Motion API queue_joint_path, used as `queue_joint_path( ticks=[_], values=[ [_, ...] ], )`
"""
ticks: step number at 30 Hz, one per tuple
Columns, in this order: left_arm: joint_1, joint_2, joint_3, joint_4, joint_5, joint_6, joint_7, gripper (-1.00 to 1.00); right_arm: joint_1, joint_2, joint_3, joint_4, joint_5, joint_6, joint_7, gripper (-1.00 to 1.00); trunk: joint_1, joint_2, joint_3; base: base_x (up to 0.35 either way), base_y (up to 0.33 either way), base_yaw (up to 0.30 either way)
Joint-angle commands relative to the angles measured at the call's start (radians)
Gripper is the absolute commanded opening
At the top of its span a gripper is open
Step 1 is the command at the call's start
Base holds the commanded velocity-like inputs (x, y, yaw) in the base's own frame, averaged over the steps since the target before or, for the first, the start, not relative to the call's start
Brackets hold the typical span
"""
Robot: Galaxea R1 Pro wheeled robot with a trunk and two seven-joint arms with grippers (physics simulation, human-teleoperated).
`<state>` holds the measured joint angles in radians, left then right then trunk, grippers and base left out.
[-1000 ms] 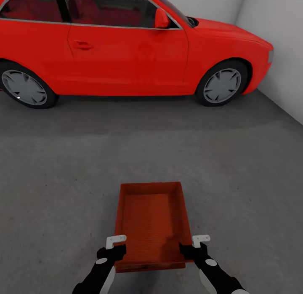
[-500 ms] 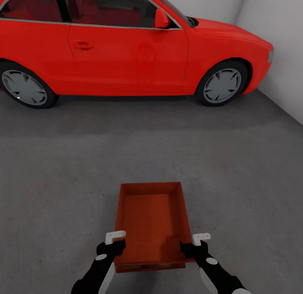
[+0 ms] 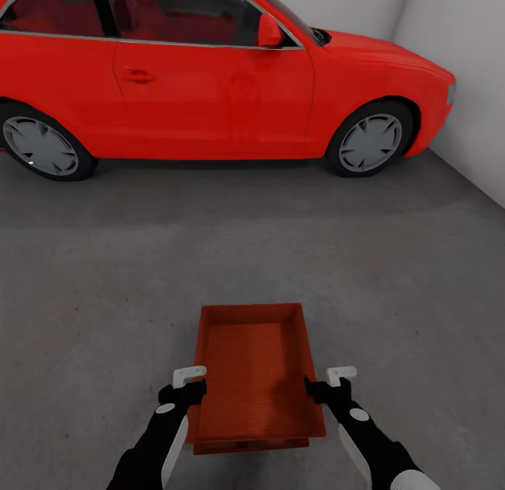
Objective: Move the two storage containers from the living room to the garage. In the garage, place one container on the floor and stack the other container on top of it (either order is fine).
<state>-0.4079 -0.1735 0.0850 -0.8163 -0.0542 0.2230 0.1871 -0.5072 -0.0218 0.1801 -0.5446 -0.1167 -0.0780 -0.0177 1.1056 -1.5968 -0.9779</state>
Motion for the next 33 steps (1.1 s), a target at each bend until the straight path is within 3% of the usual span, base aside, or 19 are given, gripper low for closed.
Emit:
queue_joint_path(
  ticks=[1, 4, 7, 16, 18, 21, 25, 33],
  values=[
    [0.000, -0.001, 0.002, -0.012, -0.006, 0.016, 0.000, 1.00, -0.001, -0.002, 0.006, -0.014, -0.011, 0.006, -0.002, 1.00, 0.000, 0.000, -0.001, 0.000, 0.000, 0.000],
    [0.000, -0.001, 0.002, -0.065, -0.005, 0.069, 0.000, 1.00, -0.001, -0.005, 0.003, -0.075, -0.011, 0.077, -0.003, 1.00, 0.000, 0.000, -0.001, 0.000, 0.000, 0.000],
    [0.000, -0.001, 0.002, -0.127, -0.004, 0.128, 0.000, 1.00, -0.001, -0.024, 0.000, -0.157, -0.014, 0.148, -0.004, 1.00, 0.000, 0.000, -0.001, 0.000, 0.000, 0.000],
    [0.000, -0.001, 0.002, -0.294, -0.004, 0.264, 0.000, 1.00, -0.001, -0.047, -0.015, -0.292, -0.016, 0.207, -0.006, 1.00, 0.000, 0.000, -0.001, 0.000, 0.000, 0.000],
    [0.000, -0.001, 0.002, -0.349, -0.004, 0.323, 0.000, 1.00, -0.001, -0.057, -0.025, -0.364, -0.016, 0.300, -0.006, 1.00, 0.000, 0.000, -0.001, 0.000, 0.000, 0.000],
    [0.000, -0.001, 0.002, -0.419, -0.003, 0.400, -0.002, 1.00, -0.001, -0.064, -0.092, -0.476, -0.016, 0.441, -0.005, 1.00, 0.000, 0.000, -0.001, 0.000, 0.000, 0.000],
    [0.000, -0.001, 0.002, -0.449, -0.004, 0.428, -0.003, 1.00, -0.001, -0.065, -0.150, -0.556, -0.015, 0.544, -0.003, 1.00, 0.000, 0.000, -0.001, 0.000, 0.000, 0.000],
    [0.000, -0.001, -0.002, -0.455, -0.004, 0.435, -0.003, 1.00, -0.001, -0.065, -0.166, -0.651, -0.014, 0.615, -0.002, 1.00, 0.000, 0.000, -0.001, 0.000, 0.000, 0.000]
  ],
)
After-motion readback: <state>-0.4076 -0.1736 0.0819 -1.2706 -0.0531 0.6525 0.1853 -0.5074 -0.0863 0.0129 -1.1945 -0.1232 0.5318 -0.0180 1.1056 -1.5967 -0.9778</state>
